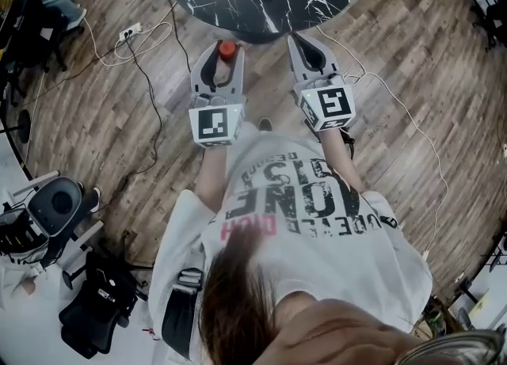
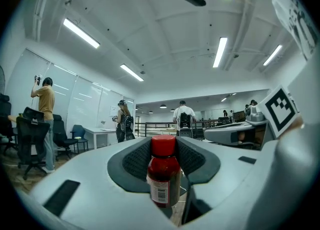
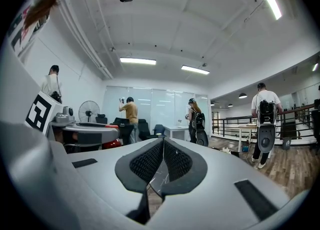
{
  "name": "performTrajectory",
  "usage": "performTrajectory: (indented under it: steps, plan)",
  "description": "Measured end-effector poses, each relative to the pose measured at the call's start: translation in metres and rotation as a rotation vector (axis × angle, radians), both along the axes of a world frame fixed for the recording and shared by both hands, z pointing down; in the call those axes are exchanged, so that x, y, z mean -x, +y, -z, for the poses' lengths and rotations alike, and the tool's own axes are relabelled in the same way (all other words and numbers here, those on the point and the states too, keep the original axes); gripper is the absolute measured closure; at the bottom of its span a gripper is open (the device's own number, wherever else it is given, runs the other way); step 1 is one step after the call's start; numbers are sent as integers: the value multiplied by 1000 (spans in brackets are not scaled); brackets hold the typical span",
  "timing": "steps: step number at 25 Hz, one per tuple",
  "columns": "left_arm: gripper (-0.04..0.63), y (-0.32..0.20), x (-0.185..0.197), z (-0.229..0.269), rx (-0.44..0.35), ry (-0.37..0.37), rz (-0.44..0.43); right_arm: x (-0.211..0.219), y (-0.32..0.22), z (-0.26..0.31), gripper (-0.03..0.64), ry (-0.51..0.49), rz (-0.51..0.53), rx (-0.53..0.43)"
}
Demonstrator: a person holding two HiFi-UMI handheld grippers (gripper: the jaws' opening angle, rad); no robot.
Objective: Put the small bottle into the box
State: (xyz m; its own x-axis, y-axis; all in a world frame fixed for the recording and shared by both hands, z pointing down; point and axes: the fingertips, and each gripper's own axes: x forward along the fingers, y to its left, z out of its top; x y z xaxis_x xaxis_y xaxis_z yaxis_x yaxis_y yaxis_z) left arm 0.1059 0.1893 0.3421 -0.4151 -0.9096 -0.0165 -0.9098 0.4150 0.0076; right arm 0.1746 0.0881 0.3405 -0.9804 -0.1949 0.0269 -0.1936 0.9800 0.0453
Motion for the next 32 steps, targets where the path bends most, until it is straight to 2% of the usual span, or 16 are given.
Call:
performTrajectory:
  steps: [15,23,32]
  plan:
    - [448,-25,11,-3,8,0,1,12,-25,-9,614,9,-1,31]
    - [448,-47,48,-1,0,14,-14,43,-46,-14,614,20,-25,47]
    - [448,-75,109,7,13,18,-68,99,-70,-7,614,29,-74,59]
